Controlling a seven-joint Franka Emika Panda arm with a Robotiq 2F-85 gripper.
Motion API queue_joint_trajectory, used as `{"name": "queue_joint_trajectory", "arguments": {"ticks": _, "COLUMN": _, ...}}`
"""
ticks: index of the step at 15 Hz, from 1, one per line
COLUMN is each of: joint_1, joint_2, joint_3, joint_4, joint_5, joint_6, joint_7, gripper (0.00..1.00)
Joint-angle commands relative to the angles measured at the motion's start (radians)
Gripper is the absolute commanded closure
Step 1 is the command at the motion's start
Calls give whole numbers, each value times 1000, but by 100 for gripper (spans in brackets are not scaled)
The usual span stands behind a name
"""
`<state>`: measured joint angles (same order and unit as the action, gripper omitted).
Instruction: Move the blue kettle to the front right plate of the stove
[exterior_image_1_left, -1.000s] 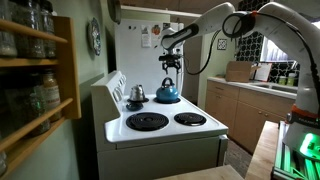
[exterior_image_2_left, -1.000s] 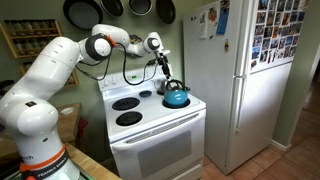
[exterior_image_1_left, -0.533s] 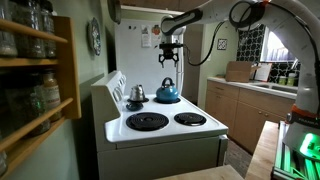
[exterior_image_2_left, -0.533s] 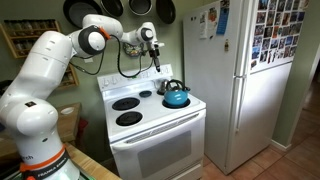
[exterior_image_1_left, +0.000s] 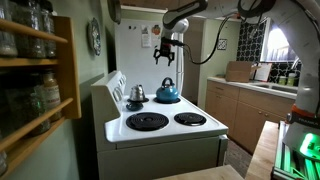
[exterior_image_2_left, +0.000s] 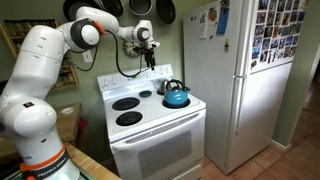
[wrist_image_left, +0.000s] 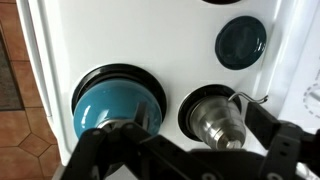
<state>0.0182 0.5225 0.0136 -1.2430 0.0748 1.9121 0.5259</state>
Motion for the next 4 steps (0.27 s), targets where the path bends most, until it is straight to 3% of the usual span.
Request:
{"name": "queue_joint_trajectory", "arguments": {"ticks": 1, "joint_1": 14, "joint_2": -6, "joint_3": -18, "joint_4": -13, "joint_5": 19, "joint_6": 7, "joint_7": -21, "gripper": 0}}
{"name": "queue_joint_trajectory", "arguments": {"ticks": 4, "joint_1": 10, "joint_2": -14, "joint_3": -13, "joint_4": -27, "joint_5": 23, "joint_6": 11, "joint_7": -35, "gripper": 0}}
